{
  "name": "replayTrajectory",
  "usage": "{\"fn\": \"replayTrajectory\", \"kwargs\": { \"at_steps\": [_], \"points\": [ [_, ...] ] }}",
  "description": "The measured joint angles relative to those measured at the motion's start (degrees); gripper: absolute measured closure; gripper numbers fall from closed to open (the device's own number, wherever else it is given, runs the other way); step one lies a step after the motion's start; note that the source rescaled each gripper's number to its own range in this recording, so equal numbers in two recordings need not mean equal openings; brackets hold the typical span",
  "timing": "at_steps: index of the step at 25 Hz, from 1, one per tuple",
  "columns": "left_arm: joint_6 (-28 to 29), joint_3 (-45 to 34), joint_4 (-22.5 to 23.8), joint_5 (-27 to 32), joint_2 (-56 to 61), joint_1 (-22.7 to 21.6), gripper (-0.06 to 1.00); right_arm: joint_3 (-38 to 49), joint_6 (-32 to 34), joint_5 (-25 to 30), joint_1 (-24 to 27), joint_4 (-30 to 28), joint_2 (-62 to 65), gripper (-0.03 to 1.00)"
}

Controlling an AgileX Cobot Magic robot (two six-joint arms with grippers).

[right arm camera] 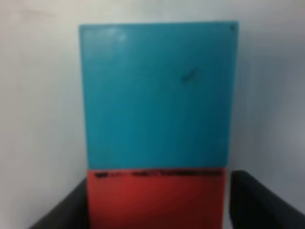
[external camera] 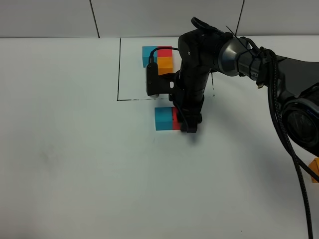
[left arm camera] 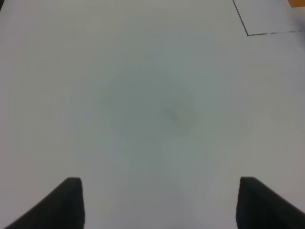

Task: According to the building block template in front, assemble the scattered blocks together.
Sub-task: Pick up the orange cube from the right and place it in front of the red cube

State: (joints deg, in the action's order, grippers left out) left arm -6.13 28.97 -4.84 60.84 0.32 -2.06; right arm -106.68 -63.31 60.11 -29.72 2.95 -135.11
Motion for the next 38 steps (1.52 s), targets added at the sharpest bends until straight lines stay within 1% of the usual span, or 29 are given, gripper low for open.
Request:
{"fn": "replayTrajectory", "kwargs": {
  "at_steps": [3, 4, 5, 6, 8, 11, 14, 16, 18, 19, 21, 24, 28, 32, 34, 38],
  "points": [
    [0.0, 0.0, 0.0, 0.0, 0.0, 0.0, 0.44, -1.0, 2.4, 1.0, 0.4, -0.3, 0.7, 0.28],
    [0.0, 0.0, 0.0, 0.0, 0.0, 0.0, 0.44, -1.0, 3.8, 1.1, 0.6, -0.4, 1.5, 0.2],
    [0.0, 0.0, 0.0, 0.0, 0.0, 0.0, 0.44, -1.0, 5.3, 1.5, 1.0, -0.4, 2.5, 0.12],
    [0.0, 0.0, 0.0, 0.0, 0.0, 0.0, 0.44, -1.0, 7.5, 1.9, 1.6, -0.3, 3.6, 0.08],
    [0.0, 0.0, 0.0, 0.0, 0.0, 0.0, 0.44, -1.1, 13.1, 3.4, 3.4, 0.0, 5.8, 0.04],
    [0.0, 0.0, 0.0, 0.0, 0.0, 0.0, 0.44, -0.9, 26.8, 6.9, 7.6, 0.1, 8.5, 0.03],
    [0.0, 0.0, 0.0, 0.0, 0.0, 0.0, 0.44, 2.9, 41.5, 8.6, 12.4, -0.8, 11.8, 0.05],
    [0.0, 0.0, 0.0, 0.0, 0.0, 0.0, 0.44, 7.7, 47.8, 8.7, 15.2, -3.0, 14.9, 0.07],
    [0.0, 0.0, 0.0, 0.0, 0.0, 0.0, 0.44, 14.4, 51.9, 8.8, 18.3, -5.2, 19.1, 0.08],
    [0.0, 0.0, 0.0, 0.0, 0.0, 0.0, 0.44, 17.7, 53.1, 8.1, 19.6, -5.9, 21.2, 0.08],
    [0.0, 0.0, 0.0, 0.0, 0.0, 0.0, 0.44, 26.1, 55.1, 4.7, 22.4, -6.1, 26.1, 0.09],
    [0.0, 0.0, 0.0, 0.0, 0.0, 0.0, 0.44, 38.6, 56.2, -3.9, 26.6, -5.6, 34.1, 0.09],
    [0.0, 0.0, 0.0, 0.0, 0.0, 0.0, 0.44, 52.7, 56.5, -12.0, 30.6, -3.7, 41.0, 0.09],
    [0.0, 0.0, 0.0, 0.0, 0.0, 0.0, 0.44, 60.6, 55.9, -17.7, 33.3, -3.0, 43.6, 0.09],
    [0.0, 0.0, 0.0, 0.0, 0.0, 0.0, 0.44, 62.6, 55.0, -20.2, 33.8, -2.5, 43.6, 0.09],
    [0.0, 0.0, 0.0, 0.0, 0.0, 0.0, 0.44, 65.2, 54.4, -23.4, 35.0, -2.1, 43.6, 0.09]
  ]
}}
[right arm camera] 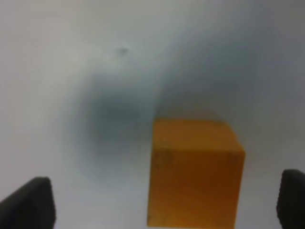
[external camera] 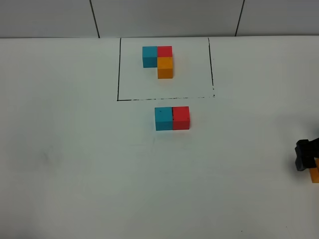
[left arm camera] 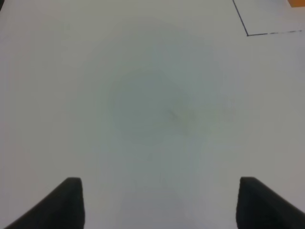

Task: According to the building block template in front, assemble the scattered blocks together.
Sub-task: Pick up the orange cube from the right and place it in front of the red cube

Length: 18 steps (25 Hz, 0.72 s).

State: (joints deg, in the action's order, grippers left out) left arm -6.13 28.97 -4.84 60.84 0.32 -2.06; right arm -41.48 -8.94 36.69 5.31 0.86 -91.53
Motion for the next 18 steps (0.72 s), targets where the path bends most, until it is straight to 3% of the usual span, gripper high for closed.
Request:
{"fn": "replayTrajectory", "kwargs": {
  "at_steps": [9, 18],
  "points": [
    [0.0, 0.0, 0.0, 0.0, 0.0, 0.0, 0.44, 2.2, -3.8, -4.0, 3.4, 0.6, 0.0, 0.1],
    [0.0, 0.0, 0.0, 0.0, 0.0, 0.0, 0.44, 2.2, -4.7, -4.8, 4.4, 2.2, -3.0, 0.24]
  ]
}}
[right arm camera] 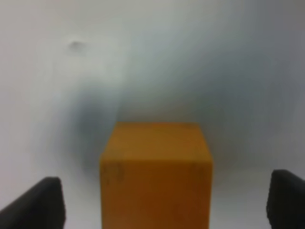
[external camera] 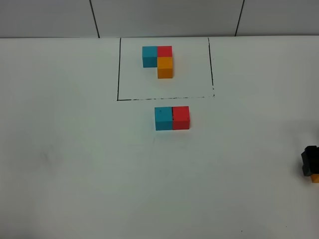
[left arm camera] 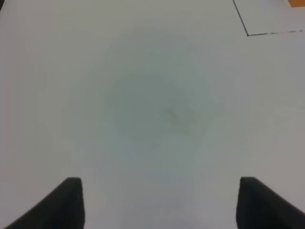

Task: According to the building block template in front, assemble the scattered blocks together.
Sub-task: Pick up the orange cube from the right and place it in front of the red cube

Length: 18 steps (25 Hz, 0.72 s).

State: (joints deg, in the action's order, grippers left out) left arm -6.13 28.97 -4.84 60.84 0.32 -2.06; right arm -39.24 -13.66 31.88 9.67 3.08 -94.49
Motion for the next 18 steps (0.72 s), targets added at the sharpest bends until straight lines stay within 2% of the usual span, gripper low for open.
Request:
{"fn": "replayTrajectory", "kwargs": {
  "at_steps": [3, 5, 6, 7, 8, 9, 10, 13, 14, 18],
  "points": [
    [0.0, 0.0, 0.0, 0.0, 0.0, 0.0, 0.44, 0.0, -0.5, -0.2, 0.0, 0.3, -1.3, 0.3],
    [0.0, 0.0, 0.0, 0.0, 0.0, 0.0, 0.44, 0.1, -0.9, -0.5, 0.0, 0.4, -2.4, 0.39],
    [0.0, 0.0, 0.0, 0.0, 0.0, 0.0, 0.44, 0.3, -1.0, -0.5, 0.0, 0.4, -2.9, 0.48],
    [0.0, 0.0, 0.0, 0.0, 0.0, 0.0, 0.44, 0.5, -1.1, -0.5, 0.0, 0.4, -3.3, 0.62],
    [0.0, 0.0, 0.0, 0.0, 0.0, 0.0, 0.44, 0.6, -1.1, -0.4, 0.0, 0.4, -3.4, 0.82],
    [0.0, 0.0, 0.0, 0.0, 0.0, 0.0, 0.44, 0.6, -1.1, -0.3, 0.0, 0.5, -3.4, 0.97],
    [0.0, 0.0, 0.0, 0.0, 0.0, 0.0, 0.44, 0.6, -1.1, -0.3, -0.2, 0.5, -3.0, 0.94],
    [0.0, 0.0, 0.0, 0.0, 0.0, 0.0, 0.44, 0.6, 0.7, 0.5, -2.6, 0.8, 0.1, 0.94],
    [0.0, 0.0, 0.0, 0.0, 0.0, 0.0, 0.44, 0.6, 3.0, 0.8, -3.9, 1.2, 2.0, 0.94],
    [0.0, 0.0, 0.0, 0.0, 0.0, 0.0, 0.44, 0.6, 20.1, 4.7, -13.9, 1.4, 8.1, 0.94]
  ]
}}
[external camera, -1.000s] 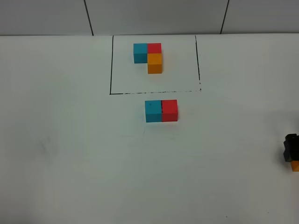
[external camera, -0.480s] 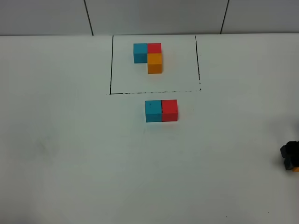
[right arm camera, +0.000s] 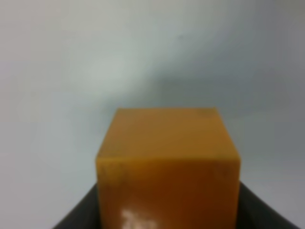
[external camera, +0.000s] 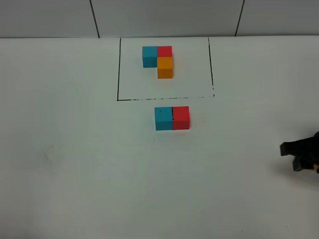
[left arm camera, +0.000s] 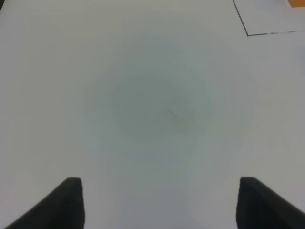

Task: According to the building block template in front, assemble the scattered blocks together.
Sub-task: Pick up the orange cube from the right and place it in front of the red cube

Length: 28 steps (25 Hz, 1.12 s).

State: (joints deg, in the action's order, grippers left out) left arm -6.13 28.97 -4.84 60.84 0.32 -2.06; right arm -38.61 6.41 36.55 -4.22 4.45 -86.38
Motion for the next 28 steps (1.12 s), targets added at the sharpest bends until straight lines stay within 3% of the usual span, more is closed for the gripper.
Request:
{"fn": "replayTrajectory", "kwargs": {
  "at_steps": [5, 10, 20, 28],
  "points": [
    [0.0, 0.0, 0.0, 0.0, 0.0, 0.0, 0.44, -2.4, 23.2, 3.1, -17.5, -8.2, -0.7, 0.94],
    [0.0, 0.0, 0.0, 0.0, 0.0, 0.0, 0.44, -13.3, 36.0, 10.2, -28.7, -16.3, -8.6, 0.94],
    [0.0, 0.0, 0.0, 0.0, 0.0, 0.0, 0.44, -32.3, 40.3, 14.6, -36.1, -17.8, -25.5, 0.94],
    [0.0, 0.0, 0.0, 0.0, 0.0, 0.0, 0.44, -41.4, 39.5, 14.6, -36.6, -14.6, -31.6, 0.94]
  ]
}}
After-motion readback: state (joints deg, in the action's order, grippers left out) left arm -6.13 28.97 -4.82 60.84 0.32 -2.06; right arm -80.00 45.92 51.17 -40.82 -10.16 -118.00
